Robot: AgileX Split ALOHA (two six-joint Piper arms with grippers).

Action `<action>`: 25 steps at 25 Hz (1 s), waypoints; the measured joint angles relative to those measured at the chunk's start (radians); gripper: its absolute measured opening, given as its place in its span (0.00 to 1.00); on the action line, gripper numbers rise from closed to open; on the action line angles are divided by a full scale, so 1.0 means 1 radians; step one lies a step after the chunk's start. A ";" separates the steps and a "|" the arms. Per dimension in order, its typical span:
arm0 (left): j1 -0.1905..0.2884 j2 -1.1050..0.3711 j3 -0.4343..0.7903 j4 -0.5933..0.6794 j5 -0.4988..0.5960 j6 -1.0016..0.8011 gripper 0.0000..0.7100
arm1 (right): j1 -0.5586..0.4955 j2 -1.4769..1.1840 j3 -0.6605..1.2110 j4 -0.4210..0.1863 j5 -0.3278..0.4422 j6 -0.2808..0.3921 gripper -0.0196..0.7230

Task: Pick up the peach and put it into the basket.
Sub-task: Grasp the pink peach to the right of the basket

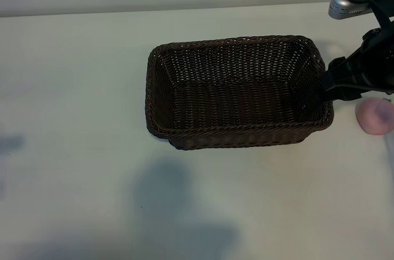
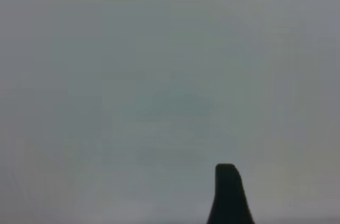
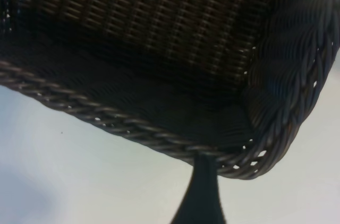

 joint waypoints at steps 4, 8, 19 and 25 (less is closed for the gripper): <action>0.000 0.000 -0.002 -0.287 -0.011 0.287 0.70 | 0.000 0.000 0.000 0.000 0.000 0.000 0.83; 0.000 0.000 -0.002 -0.459 -0.014 0.486 0.70 | 0.000 0.000 0.000 0.000 0.000 0.000 0.83; 0.000 -0.017 -0.122 -0.498 0.362 0.511 0.70 | 0.000 0.000 0.000 0.000 0.000 0.000 0.83; 0.000 -0.159 -0.151 -0.498 0.604 0.474 0.70 | 0.000 0.000 0.000 0.000 -0.001 0.000 0.83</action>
